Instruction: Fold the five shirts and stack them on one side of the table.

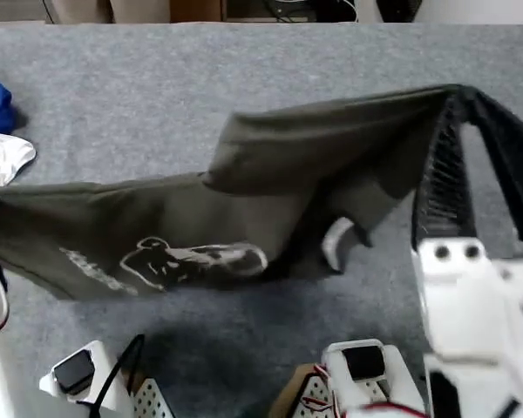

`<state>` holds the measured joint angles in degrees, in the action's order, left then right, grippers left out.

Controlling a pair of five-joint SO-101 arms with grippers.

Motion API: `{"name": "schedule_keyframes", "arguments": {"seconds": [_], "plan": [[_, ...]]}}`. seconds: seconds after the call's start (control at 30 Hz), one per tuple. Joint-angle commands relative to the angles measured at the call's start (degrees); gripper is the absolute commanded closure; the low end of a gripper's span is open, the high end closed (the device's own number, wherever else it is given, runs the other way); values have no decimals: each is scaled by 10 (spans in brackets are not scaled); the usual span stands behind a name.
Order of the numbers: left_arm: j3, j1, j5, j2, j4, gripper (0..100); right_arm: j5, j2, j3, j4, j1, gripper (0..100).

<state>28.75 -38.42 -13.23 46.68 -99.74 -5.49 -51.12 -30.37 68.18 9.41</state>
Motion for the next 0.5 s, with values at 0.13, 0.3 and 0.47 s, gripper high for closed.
{"name": "schedule_keyframes", "arguments": {"seconds": [0.13,0.3,0.47], "plan": [[18,-11,72,0,62,982,-62,2,-40,-85,-10,994],[18,-6,92,1,75,982,-72,2,-40,-117,-10,994],[12,-5,123,0,82,982,-102,5,-36,-171,-10,994]]}}
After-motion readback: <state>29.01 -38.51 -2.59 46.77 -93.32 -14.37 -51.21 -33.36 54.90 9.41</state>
